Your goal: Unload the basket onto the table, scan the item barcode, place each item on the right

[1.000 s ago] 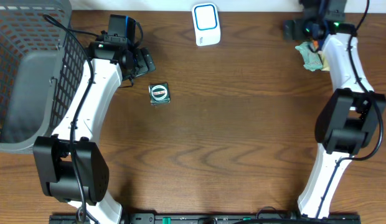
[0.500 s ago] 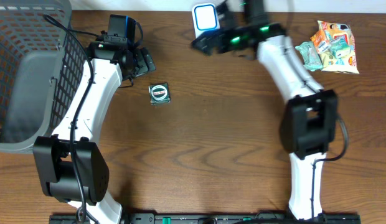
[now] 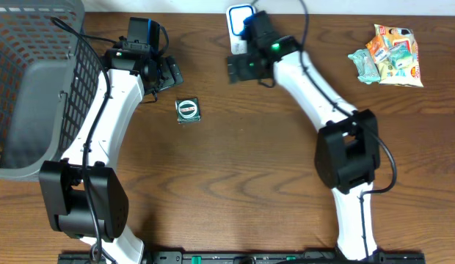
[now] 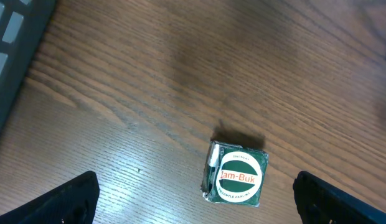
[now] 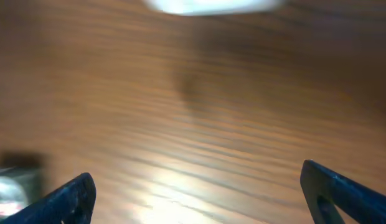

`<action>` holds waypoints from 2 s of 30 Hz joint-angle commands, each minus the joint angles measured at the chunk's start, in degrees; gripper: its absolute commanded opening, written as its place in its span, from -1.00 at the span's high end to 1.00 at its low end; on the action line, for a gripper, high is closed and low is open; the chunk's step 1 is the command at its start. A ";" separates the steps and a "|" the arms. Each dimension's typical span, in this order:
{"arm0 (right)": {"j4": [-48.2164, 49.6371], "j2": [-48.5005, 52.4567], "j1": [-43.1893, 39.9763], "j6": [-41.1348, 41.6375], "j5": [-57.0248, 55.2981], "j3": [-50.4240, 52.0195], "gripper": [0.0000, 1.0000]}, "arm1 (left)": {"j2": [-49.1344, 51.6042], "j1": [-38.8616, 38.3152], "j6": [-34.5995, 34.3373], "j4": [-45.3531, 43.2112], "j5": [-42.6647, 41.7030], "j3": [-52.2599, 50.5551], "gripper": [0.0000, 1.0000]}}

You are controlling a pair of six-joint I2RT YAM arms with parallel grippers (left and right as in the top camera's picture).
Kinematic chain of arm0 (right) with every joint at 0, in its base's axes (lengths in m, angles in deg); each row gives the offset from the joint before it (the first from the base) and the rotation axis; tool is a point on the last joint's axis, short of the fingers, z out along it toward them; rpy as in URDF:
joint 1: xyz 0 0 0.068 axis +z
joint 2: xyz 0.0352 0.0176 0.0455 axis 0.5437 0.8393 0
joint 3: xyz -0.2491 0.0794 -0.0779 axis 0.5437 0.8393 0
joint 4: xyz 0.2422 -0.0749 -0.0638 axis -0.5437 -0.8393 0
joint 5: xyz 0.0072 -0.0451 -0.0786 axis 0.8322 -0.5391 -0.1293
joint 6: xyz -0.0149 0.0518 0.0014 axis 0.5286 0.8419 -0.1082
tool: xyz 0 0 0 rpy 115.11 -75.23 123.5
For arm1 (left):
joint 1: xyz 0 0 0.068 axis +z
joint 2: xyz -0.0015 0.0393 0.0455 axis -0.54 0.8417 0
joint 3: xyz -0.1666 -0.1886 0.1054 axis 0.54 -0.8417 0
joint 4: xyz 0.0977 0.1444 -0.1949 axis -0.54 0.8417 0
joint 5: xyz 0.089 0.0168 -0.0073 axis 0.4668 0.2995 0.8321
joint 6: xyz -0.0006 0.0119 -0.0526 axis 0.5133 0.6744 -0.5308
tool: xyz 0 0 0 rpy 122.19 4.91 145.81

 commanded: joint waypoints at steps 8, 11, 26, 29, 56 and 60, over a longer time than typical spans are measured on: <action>-14.05 -3.23 -12.98 2.38 -9.31 0.31 -0.99 | 0.26 -0.02 -0.52 -0.22 0.15 0.44 -0.96; -16.35 -3.23 -15.41 2.38 -9.27 0.33 -0.98 | 0.26 -0.13 -2.58 2.78 -10.23 0.44 -0.95; -16.00 -3.23 -17.40 2.38 -7.32 0.33 -0.98 | 6.40 -7.21 0.33 -0.20 -1.29 -3.17 -0.96; -16.02 -3.23 -17.29 2.36 -7.34 0.33 -0.99 | 9.09 -6.84 0.33 -2.16 -0.57 -3.17 -0.96; -15.93 -3.02 -16.61 2.38 -7.19 0.33 -0.98 | 21.86 -11.91 0.31 -7.69 -13.99 -2.49 -0.45; -15.91 -3.02 -16.61 2.40 -6.88 0.33 -0.99 | 21.86 -15.39 -0.31 -11.39 -25.05 -0.39 -0.43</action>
